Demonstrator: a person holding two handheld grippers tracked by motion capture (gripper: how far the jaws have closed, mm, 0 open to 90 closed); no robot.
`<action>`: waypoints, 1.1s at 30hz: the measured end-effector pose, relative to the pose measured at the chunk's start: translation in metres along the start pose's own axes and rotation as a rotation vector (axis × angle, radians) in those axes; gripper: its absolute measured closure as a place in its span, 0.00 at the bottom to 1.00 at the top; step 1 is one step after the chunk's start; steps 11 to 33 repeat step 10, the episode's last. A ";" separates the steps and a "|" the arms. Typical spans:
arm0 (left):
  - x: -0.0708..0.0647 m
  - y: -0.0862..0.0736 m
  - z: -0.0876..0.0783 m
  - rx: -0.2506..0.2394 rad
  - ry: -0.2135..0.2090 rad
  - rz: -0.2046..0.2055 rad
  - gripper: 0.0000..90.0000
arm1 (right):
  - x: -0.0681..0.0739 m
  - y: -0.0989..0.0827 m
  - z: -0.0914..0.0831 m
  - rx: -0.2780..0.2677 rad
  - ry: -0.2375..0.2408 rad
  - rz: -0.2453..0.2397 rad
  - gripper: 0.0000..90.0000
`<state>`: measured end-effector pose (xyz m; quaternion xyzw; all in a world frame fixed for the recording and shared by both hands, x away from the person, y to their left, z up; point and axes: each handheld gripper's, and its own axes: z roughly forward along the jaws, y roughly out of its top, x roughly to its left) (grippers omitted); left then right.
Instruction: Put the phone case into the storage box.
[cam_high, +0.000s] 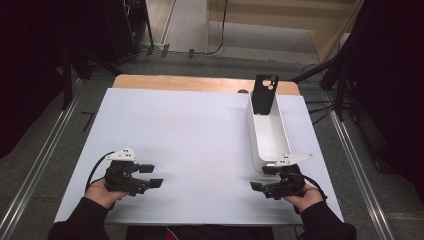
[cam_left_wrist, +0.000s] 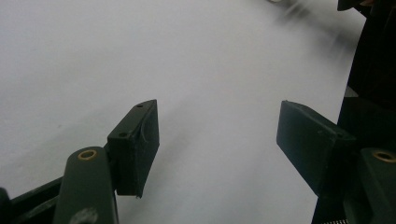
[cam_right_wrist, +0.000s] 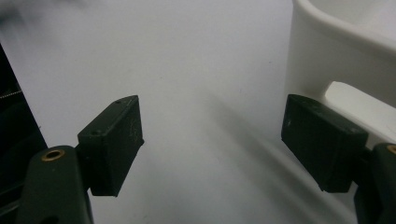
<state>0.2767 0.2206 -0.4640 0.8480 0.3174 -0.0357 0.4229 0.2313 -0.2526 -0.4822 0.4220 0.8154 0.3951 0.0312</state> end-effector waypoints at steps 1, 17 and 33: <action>0.000 0.000 0.000 0.001 0.001 0.001 0.33 | 0.000 0.000 0.000 0.000 0.000 0.000 0.21; 0.000 0.000 0.000 -0.001 -0.002 0.001 0.33 | -0.001 0.000 0.000 0.003 -0.005 0.002 0.20; 0.000 0.000 0.000 -0.001 -0.002 0.001 0.33 | -0.001 0.000 0.000 0.003 -0.005 0.002 0.20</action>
